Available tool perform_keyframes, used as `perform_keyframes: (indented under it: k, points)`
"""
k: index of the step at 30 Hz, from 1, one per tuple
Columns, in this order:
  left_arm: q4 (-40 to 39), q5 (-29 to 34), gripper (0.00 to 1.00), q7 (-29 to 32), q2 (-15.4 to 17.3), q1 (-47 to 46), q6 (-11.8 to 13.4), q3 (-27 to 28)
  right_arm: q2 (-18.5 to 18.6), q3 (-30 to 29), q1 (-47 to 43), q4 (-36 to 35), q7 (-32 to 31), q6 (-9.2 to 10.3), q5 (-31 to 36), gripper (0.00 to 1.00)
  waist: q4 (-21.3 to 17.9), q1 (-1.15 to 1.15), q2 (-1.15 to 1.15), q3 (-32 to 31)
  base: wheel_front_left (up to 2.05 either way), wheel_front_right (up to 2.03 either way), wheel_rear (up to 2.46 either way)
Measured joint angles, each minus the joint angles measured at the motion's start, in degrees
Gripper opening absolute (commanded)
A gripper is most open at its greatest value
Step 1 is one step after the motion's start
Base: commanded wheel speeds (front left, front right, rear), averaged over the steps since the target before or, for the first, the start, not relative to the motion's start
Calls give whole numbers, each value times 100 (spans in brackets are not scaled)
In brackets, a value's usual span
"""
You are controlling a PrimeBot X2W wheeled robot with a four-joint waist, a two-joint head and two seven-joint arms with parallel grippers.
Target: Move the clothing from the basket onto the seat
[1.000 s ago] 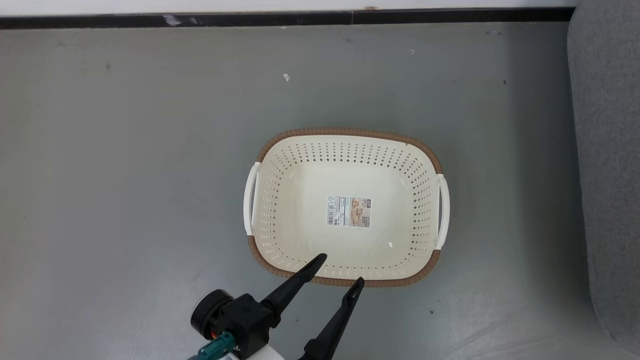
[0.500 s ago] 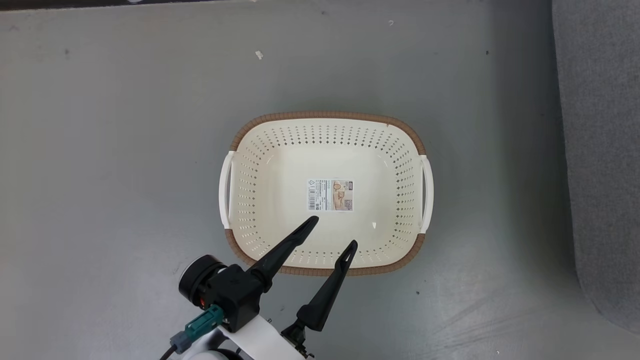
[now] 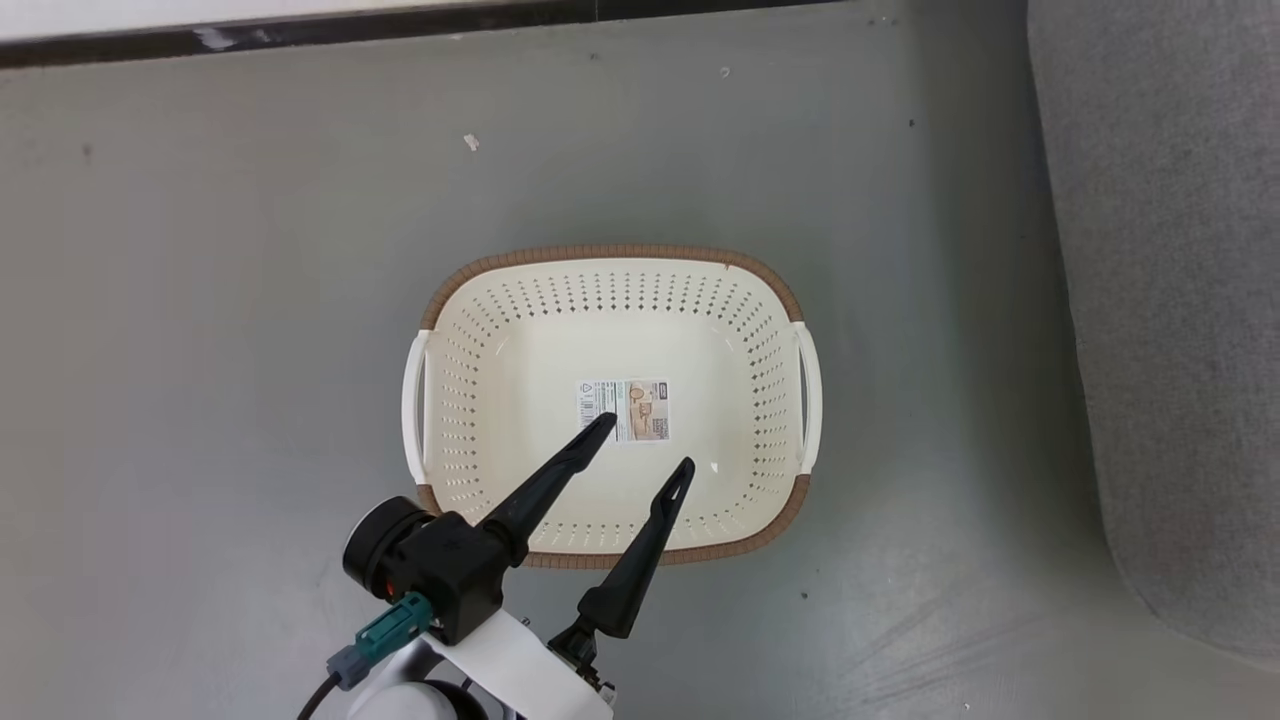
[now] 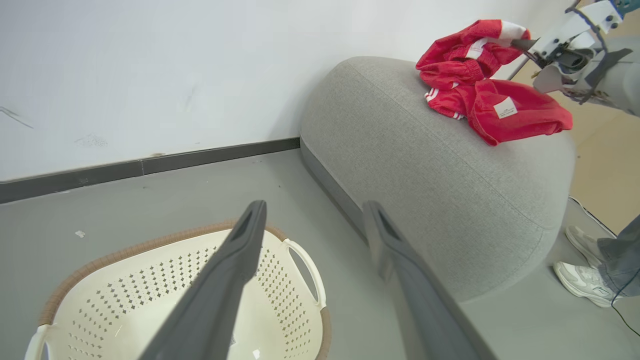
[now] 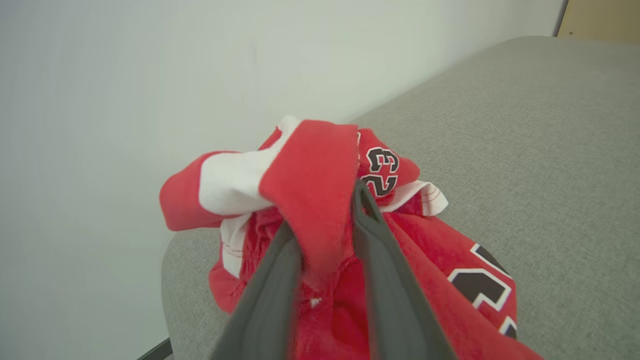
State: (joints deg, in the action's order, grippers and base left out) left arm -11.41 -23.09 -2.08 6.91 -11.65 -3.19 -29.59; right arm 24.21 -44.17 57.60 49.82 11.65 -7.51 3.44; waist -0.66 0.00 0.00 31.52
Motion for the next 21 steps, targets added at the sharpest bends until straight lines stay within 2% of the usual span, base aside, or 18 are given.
perform_keyframes:
  k: [10, 21]
  points:
    - [271, -154, 100, -180, -94, -3, -7, 76, -131, 433, -461, 52, 200, 0, -105, 100, -82, 0, 0, -361, 0, 0, 0]
    - [656, -208, 100, -439, -114, 5, 36, 316, -787, 1163, -1337, -334, 255, 1, -341, 100, -127, 0, 0, -895, 0, 0, 0]
